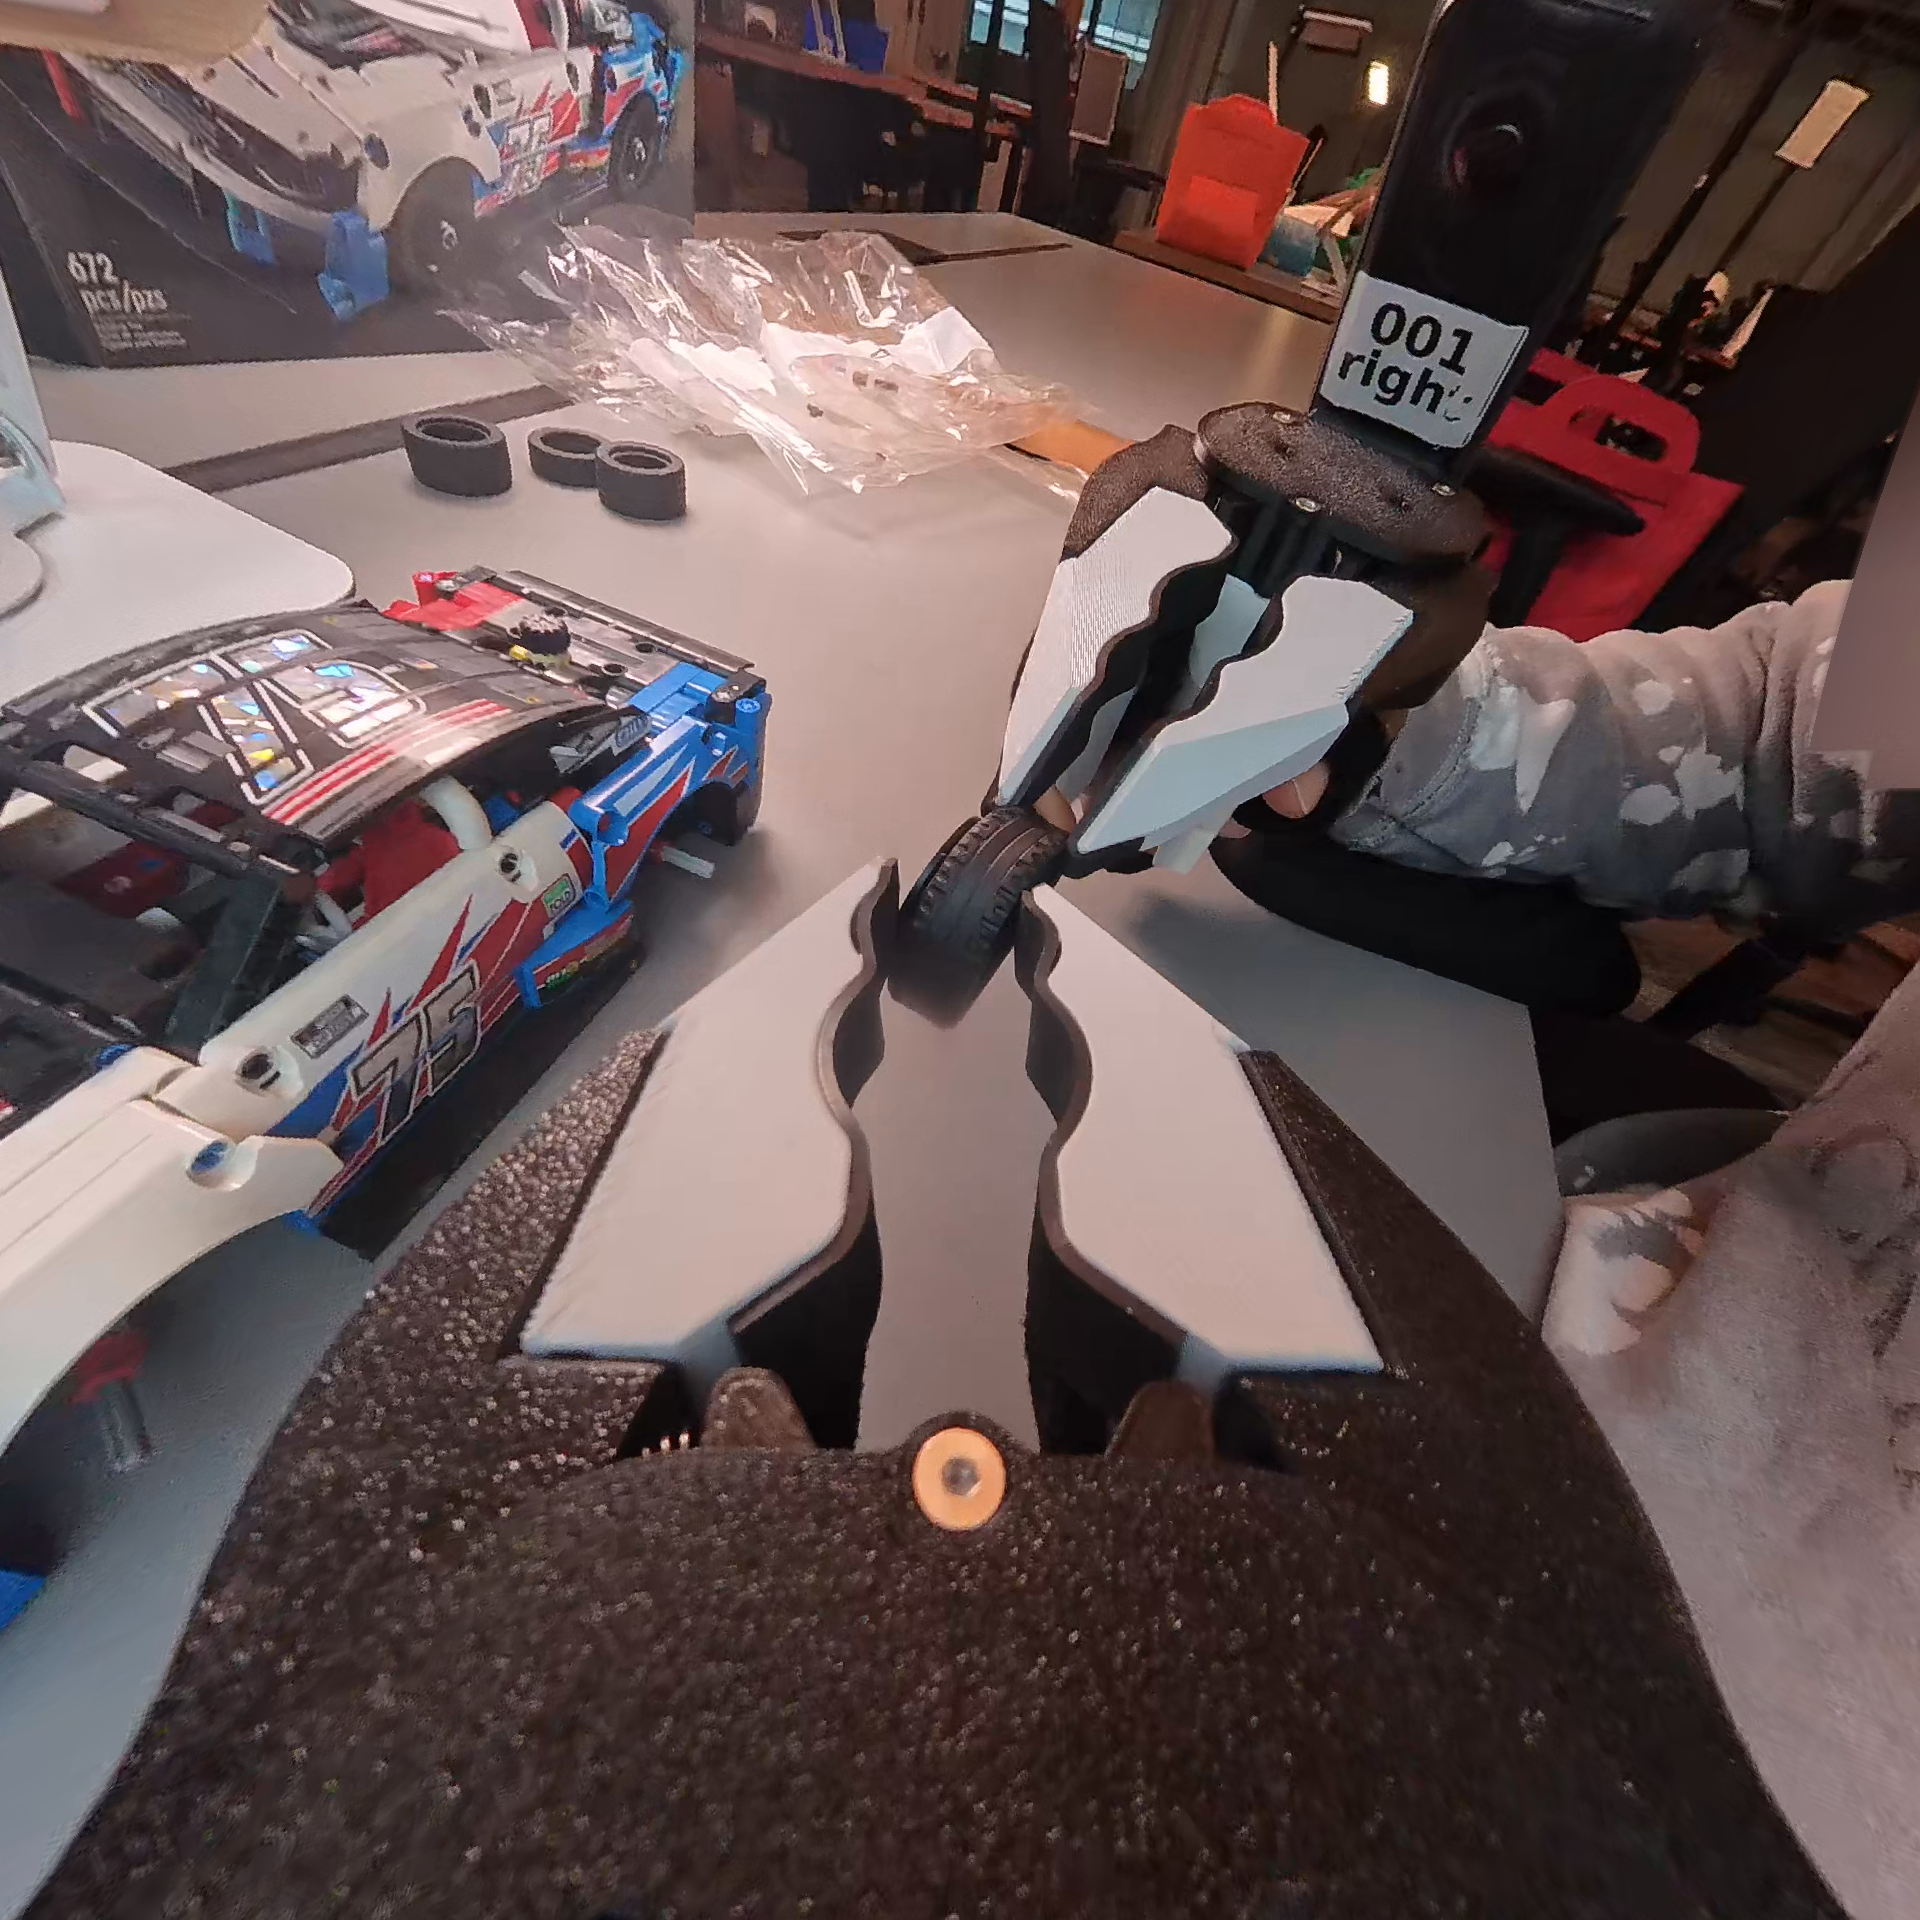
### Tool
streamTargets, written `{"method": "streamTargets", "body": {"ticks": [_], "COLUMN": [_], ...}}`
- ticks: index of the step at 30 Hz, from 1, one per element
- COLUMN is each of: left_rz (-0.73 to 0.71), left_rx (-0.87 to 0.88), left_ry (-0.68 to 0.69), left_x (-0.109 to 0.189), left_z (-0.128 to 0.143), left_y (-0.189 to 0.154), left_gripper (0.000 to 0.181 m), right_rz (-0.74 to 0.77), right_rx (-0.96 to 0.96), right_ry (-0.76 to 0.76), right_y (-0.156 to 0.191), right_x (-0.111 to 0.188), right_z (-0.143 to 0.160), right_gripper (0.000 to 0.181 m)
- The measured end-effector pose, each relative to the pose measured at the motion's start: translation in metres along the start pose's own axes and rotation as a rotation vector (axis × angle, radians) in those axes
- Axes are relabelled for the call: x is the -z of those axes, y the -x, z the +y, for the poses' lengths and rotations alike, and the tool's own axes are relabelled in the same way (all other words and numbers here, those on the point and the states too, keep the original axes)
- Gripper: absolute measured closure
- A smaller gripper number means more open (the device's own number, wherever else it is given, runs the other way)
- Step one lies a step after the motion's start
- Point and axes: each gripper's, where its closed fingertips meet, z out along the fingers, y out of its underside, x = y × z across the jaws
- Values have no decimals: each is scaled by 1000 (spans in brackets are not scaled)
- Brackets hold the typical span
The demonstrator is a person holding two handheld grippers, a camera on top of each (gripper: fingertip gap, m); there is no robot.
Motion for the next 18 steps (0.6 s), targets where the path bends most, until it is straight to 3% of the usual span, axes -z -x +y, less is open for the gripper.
{"method": "streamTargets", "body": {"ticks": [6,14,18], "left_rz": [76,-43,-45], "left_rx": [75,-360,-379], "left_ry": [116,146,149], "left_x": [-5,-1,0], "left_z": [24,22,24], "left_y": [-3,-4,-5], "left_gripper": [162,162,163], "right_rz": [-92,-156,-129], "right_rx": [-84,4,122], "right_ry": [87,209,335], "right_y": [3,10,9], "right_x": [-1,3,-1], "right_z": [24,27,43], "right_gripper": [171,168,161]}}
